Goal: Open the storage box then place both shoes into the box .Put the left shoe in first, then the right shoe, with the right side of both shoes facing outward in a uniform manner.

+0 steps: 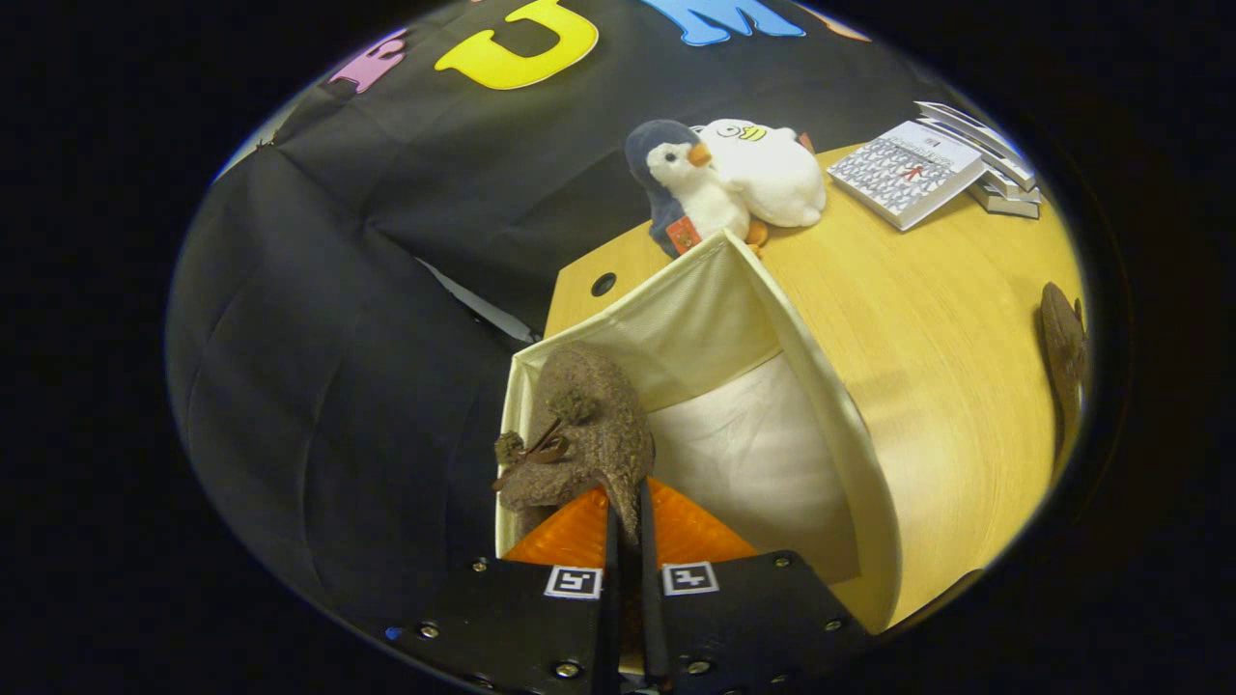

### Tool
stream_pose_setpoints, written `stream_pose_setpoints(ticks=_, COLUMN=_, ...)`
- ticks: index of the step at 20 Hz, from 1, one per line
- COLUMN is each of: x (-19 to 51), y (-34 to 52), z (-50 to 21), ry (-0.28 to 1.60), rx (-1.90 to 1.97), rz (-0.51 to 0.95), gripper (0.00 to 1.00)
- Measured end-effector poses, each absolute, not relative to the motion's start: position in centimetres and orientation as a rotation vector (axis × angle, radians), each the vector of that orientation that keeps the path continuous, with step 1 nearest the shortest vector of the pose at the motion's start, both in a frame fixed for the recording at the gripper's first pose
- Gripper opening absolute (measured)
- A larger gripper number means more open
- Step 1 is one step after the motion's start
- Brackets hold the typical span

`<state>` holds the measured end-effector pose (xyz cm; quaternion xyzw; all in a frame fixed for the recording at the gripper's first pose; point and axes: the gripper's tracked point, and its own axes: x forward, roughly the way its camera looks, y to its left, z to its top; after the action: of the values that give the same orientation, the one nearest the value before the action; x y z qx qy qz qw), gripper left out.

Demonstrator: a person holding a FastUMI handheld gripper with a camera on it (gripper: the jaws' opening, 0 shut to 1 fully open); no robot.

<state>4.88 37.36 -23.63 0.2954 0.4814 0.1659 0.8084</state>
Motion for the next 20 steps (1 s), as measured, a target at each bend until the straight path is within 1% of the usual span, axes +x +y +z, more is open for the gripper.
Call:
stream_pose_setpoints(ticks=1, x=4.7, y=37.8, z=-22.8, ry=1.017, rx=0.659, rz=0.384, gripper=0.14)
stream_pose_setpoints(ticks=3, x=5.1, y=37.8, z=-21.2, ry=0.988, rx=0.687, rz=0.419, gripper=0.6)
stream_pose_setpoints(ticks=5, x=5.5, y=37.0, z=-19.9, ry=0.953, rx=0.664, rz=0.43, gripper=0.99)
stream_pose_setpoints(ticks=6, x=5.7, y=36.3, z=-19.3, ry=0.935, rx=0.646, rz=0.433, gripper=0.98)
stream_pose_setpoints(ticks=15, x=5.7, y=25.7, z=-15.6, ry=0.792, rx=0.515, rz=0.417, gripper=0.97)
stream_pose_setpoints(ticks=20, x=5.4, y=17.5, z=-15.3, ry=0.749, rx=0.42, rz=0.352, gripper=0.97)
